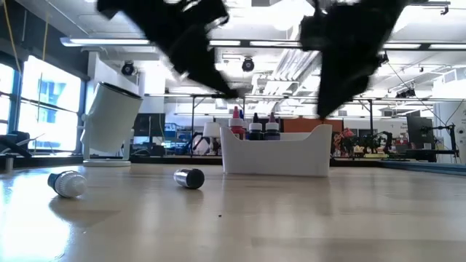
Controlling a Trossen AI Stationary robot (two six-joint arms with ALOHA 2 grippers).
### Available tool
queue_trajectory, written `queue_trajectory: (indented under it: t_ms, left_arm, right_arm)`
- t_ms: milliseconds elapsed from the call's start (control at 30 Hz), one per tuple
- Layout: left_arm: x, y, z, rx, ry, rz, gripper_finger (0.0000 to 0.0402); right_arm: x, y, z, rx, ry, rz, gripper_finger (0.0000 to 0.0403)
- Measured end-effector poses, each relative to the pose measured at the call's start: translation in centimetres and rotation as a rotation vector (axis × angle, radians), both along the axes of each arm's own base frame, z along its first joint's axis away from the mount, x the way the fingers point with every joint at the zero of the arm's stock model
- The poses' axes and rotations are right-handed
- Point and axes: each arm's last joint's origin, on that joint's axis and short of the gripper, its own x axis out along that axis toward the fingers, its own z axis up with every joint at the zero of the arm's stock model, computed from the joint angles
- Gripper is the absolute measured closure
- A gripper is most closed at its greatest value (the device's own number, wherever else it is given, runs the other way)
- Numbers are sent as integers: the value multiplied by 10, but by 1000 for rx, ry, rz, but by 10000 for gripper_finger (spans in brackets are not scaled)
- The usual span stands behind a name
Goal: Pick & Place food coloring
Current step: Put the violet small food coloring bottle into the white bin
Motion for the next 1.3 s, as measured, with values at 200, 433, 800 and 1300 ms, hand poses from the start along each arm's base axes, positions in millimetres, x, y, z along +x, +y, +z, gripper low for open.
queue_trajectory:
  t_ms: [200,433,800,1300]
  left_arm:
    - [24,26,31,-13,-135,33,308]
    - [54,73,2,-208,-173,33,308]
    - [80,99,-28,-166,-95,17,307]
    - [78,100,-27,-152,44,37,307]
  right_arm:
    - [-51,-1,20,-150,136,-243,263]
    - [-71,11,32,-239,81,-250,263]
    - [-71,11,34,-264,76,-197,263]
    - [-67,13,35,-222,42,-201,263]
